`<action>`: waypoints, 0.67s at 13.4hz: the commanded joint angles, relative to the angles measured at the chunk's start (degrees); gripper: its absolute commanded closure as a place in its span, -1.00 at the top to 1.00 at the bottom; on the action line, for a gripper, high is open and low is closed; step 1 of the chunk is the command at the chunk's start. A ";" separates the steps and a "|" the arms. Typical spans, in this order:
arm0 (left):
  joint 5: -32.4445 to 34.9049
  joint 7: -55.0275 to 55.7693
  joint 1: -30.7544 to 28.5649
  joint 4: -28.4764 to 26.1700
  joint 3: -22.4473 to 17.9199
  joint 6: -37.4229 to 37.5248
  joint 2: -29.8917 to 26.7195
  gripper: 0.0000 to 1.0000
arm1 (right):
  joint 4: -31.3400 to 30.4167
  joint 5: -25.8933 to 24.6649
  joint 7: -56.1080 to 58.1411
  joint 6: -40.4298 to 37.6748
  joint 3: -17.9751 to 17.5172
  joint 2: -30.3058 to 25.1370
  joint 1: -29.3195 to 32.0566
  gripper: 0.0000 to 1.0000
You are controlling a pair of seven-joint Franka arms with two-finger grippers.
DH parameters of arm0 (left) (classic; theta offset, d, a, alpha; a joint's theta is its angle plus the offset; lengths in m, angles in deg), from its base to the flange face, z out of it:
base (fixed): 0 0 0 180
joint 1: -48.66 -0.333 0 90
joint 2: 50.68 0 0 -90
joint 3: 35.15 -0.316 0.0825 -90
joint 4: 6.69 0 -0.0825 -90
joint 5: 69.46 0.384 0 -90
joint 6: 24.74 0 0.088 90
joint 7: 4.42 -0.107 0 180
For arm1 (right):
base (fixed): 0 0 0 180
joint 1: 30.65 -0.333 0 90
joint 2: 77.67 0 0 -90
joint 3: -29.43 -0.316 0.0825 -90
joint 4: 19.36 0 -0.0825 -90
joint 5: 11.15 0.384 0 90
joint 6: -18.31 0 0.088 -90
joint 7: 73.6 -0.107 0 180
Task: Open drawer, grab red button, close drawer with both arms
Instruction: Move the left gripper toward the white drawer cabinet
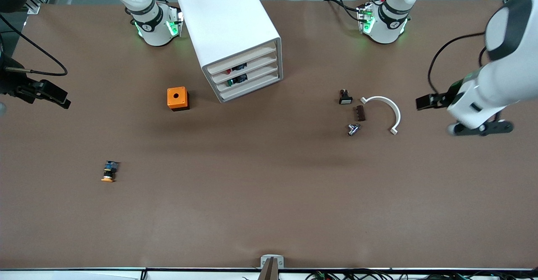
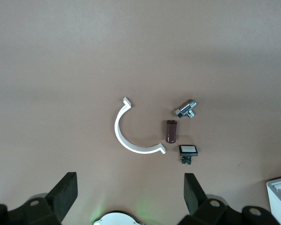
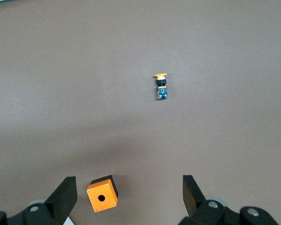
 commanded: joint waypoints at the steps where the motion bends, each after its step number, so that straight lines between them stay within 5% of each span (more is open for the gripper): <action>1: 0.65 4.62 2.24 4.77 0.18 0.42 6.50 0.99 | -1.07 0.71 -0.82 0.38 0.30 -1.29 -0.04 1.00; 9: -0.31 44.84 16.20 6.45 0.18 -4.59 18.91 1.00 | -0.90 0.71 -0.82 0.56 0.21 -0.94 -0.39 1.00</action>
